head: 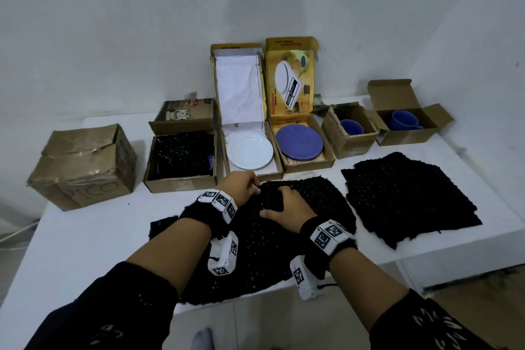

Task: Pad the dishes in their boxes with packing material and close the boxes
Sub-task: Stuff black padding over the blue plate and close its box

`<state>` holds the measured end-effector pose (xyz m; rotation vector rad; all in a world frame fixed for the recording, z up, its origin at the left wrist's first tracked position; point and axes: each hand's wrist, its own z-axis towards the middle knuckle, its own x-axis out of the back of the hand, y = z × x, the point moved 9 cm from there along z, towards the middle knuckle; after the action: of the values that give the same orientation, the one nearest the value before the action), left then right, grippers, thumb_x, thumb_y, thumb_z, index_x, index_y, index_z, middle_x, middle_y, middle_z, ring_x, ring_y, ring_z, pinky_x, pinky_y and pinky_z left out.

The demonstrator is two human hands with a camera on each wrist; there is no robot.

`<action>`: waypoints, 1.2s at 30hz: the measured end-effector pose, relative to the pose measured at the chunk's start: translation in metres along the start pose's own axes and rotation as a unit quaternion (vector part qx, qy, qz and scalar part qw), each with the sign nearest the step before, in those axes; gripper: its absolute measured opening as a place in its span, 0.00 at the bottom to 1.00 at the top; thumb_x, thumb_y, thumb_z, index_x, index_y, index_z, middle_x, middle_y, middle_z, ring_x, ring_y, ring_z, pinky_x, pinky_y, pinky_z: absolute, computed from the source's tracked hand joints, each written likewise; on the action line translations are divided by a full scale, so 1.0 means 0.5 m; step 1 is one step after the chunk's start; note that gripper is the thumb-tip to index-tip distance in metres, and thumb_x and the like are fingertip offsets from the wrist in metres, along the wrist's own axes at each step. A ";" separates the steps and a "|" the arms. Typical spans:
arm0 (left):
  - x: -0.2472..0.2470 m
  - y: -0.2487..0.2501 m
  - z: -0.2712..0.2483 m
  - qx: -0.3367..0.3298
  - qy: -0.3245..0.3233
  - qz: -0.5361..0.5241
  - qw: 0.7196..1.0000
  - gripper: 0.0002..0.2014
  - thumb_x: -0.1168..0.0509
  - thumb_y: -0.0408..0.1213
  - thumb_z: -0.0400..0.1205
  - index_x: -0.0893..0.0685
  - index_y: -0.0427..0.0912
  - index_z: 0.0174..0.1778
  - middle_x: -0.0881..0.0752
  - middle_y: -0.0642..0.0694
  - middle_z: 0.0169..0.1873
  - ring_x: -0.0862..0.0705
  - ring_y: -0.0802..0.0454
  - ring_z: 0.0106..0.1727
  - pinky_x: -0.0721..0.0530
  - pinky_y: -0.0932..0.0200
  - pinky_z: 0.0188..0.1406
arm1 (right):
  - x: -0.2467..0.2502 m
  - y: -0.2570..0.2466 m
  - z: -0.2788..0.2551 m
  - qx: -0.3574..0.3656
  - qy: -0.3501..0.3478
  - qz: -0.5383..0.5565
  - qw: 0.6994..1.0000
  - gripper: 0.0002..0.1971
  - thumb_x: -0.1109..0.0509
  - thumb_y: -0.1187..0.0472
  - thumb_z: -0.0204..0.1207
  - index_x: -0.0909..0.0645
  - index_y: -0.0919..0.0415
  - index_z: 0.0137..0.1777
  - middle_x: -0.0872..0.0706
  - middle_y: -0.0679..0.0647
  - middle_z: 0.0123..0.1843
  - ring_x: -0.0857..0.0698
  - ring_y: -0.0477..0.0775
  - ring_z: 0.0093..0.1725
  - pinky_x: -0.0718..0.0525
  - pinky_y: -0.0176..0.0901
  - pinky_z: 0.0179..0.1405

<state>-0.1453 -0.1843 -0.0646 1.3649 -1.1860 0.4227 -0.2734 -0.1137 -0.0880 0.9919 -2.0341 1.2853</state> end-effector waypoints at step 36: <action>0.380 -0.208 -0.094 -0.019 0.203 -0.420 0.884 0.24 0.26 0.44 0.75 0.24 0.47 0.65 0.15 0.47 0.58 0.15 0.50 0.59 0.19 0.46 0.65 | 0.140 -0.311 0.063 0.096 0.077 0.392 0.912 0.11 0.23 0.63 0.72 0.21 0.57 0.49 0.17 0.52 0.48 0.16 0.54 0.50 0.19 0.45 0.53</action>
<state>0.0368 -0.2404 0.0487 1.5174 -0.1910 0.0434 -0.1907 -0.2063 0.0330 0.0858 -2.2877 1.9118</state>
